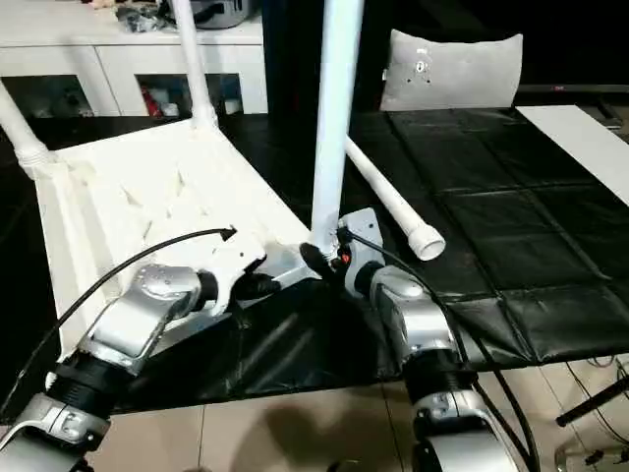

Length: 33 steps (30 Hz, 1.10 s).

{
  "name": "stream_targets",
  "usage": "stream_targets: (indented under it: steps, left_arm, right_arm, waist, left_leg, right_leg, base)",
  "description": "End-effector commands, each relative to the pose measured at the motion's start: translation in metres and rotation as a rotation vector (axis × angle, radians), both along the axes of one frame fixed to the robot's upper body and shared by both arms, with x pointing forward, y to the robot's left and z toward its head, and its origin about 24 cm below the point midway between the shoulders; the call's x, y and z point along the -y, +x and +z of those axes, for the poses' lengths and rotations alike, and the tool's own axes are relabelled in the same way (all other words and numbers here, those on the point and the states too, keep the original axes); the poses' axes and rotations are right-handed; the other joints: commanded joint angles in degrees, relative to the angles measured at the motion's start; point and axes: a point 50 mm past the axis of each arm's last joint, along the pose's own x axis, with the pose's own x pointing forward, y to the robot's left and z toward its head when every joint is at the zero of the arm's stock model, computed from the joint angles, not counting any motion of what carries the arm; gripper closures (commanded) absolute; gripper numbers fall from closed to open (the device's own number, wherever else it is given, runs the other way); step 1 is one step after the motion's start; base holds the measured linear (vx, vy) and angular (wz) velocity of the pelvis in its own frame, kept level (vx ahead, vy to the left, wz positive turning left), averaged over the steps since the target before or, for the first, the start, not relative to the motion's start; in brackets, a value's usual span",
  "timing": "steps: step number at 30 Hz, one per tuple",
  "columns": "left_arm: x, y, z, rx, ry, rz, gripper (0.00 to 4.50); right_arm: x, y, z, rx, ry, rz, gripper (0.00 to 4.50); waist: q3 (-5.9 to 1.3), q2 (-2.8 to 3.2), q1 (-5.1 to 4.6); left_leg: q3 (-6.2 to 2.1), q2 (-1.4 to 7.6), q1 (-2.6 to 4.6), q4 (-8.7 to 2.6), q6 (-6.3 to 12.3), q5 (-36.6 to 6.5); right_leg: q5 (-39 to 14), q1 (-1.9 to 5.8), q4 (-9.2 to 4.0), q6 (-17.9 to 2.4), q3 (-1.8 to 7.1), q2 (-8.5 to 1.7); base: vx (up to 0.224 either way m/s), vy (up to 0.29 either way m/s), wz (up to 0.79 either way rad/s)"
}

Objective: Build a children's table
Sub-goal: Rotate leg to tighten

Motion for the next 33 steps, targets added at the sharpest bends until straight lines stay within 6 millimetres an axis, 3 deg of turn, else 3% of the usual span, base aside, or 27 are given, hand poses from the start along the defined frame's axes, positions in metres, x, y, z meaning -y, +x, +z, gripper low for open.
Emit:
stream_targets:
  steps: [1, 6, 7, 9, 11, 13, 18, 20, 25, 26, 28, 33]
  left_arm:
    - [0.011, 0.004, 0.017, 0.094, 0.000, -0.017, 4.50]
    - [-0.001, 0.003, 0.010, 0.127, 0.079, -0.066, 4.50]
    - [-0.007, 0.002, 0.007, 0.116, 0.096, -0.099, 4.50]
    - [-0.011, 0.002, 0.005, 0.105, 0.103, -0.116, 4.50]
    - [-0.023, -0.001, 0.002, 0.082, 0.136, -0.211, 4.50]
    - [-0.028, -0.003, 0.002, 0.082, 0.148, -0.272, 4.50]
    - [-0.040, -0.013, 0.002, 0.038, 0.220, -0.514, 4.50]
    - [-0.041, -0.013, 0.001, 0.033, 0.223, -0.529, 4.50]
    - [-0.041, -0.018, 0.002, -0.003, 0.251, -0.688, 4.50]
    - [-0.040, -0.018, 0.002, -0.002, 0.250, -0.702, 4.50]
    - [-0.037, -0.018, 0.003, 0.000, 0.245, -0.728, 4.50]
    - [-0.031, -0.016, 0.002, 0.011, 0.238, -0.758, 4.50]
  right_arm:
    - [-0.016, -0.014, -0.012, -0.048, 0.032, 0.134, 0.50]
    - [0.012, -0.025, -0.006, 0.021, 0.010, 0.236, 0.05]
    - [0.029, -0.026, 0.001, 0.048, 0.015, 0.253, 0.05]
    - [0.036, -0.026, 0.005, 0.059, 0.011, 0.265, 0.05]
    - [0.056, -0.027, 0.018, 0.099, -0.034, 0.337, 0.05]
    - [0.061, -0.028, 0.023, 0.107, -0.059, 0.383, 0.05]
    - [0.063, -0.026, 0.034, 0.127, -0.161, 0.540, 0.05]
    - [0.063, -0.025, 0.035, 0.127, -0.168, 0.554, 0.05]
    - [0.051, -0.025, 0.034, 0.118, -0.217, 0.715, 0.05]
    - [0.049, -0.025, 0.033, 0.113, -0.215, 0.726, 0.31]
    - [0.045, -0.024, 0.032, 0.103, -0.213, 0.746, 0.38]
    - [0.038, -0.024, 0.027, 0.096, -0.215, 0.782, 0.83]
  waist:
    - [-2.85, -0.23, 0.38]
    - [-3.21, -0.24, 1.69]
    - [-3.28, 0.00, 1.95]
    - [-3.33, -0.29, 1.81]
    - [-3.40, -0.11, 1.96]
    - [-3.45, -0.29, 2.18]
    - [-3.43, -0.06, 2.41]
    - [-3.41, 0.09, 2.55]
    - [-3.48, -0.05, 3.91]
    - [-3.48, -0.02, 4.11]
    - [-3.54, -0.22, 4.62]
    - [-3.61, -0.25, 4.75]
  left_leg:
    - [-1.01, 1.68, 0.92, -4.50, 1.57, -23.5]
    - [-0.48, 1.89, 0.45, -4.28, 3.33, -18.0]
    - [-0.48, 1.85, 0.40, -4.22, 3.48, -17.2]
    - [-0.47, 1.78, 0.08, -4.18, 3.80, -16.6]
    - [-0.40, 1.72, 0.17, -4.00, 4.25, -16.1]
    - [-0.29, 1.85, 0.13, -3.98, 4.32, -14.3]
    - [-0.24, 2.05, 0.33, -4.02, 3.90, -14.4]
    - [-0.10, 2.20, 0.55, -4.02, 3.47, -14.8]
    - [0.12, 2.45, 0.93, -4.00, 2.89, -14.7]
    - [0.15, 2.46, 0.99, -4.02, 2.84, -14.6]
    - [0.17, 2.47, 0.95, -4.05, 2.57, -14.2]
    - [0.14, 2.43, 0.85, -4.01, 2.35, -14.0]
  right_leg:
    - [-28.6, 1.57, -5.46, -6.2, 1.83, -3.98]
    - [-21.0, 2.21, -4.56, -8.4, 2.39, -4.11]
    - [-20.1, 2.39, -4.41, -8.7, 2.36, -4.11]
    - [-19.8, 2.63, -4.29, -8.8, 2.29, -4.03]
    - [-20.7, 2.50, -4.55, -8.9, 2.20, -4.03]
    - [-18.4, 2.62, -4.13, -9.6, 2.30, -3.90]
    - [-17.1, 2.52, -3.81, -11.0, 2.21, -3.81]
    - [-17.1, 2.40, -3.66, -11.4, 2.28, -3.76]
    - [-15.8, 2.27, -3.41, -12.0, 2.46, -3.88]
    - [-15.8, 2.29, -3.41, -11.9, 2.51, -3.92]
    - [-15.6, 2.37, -3.25, -11.9, 2.53, -3.98]
    - [-15.9, 2.49, -3.21, -11.6, 2.51, -4.08]
  base:
    - [0.000, 0.000, 0.00]
    - [0.000, 0.000, 0.00]
    - [0.000, 0.000, 0.00]
    - [0.000, 0.000, 0.00]
    - [0.000, 0.000, 0.00]
    - [0.000, 0.000, 0.00]
    - [0.000, 0.000, 0.00]
    - [0.000, 0.000, 0.00]
    - [0.000, 0.000, 0.00]
    - [0.000, 0.000, 0.00]
    - [0.000, 0.000, 0.00]
    - [0.000, 0.000, 0.00]
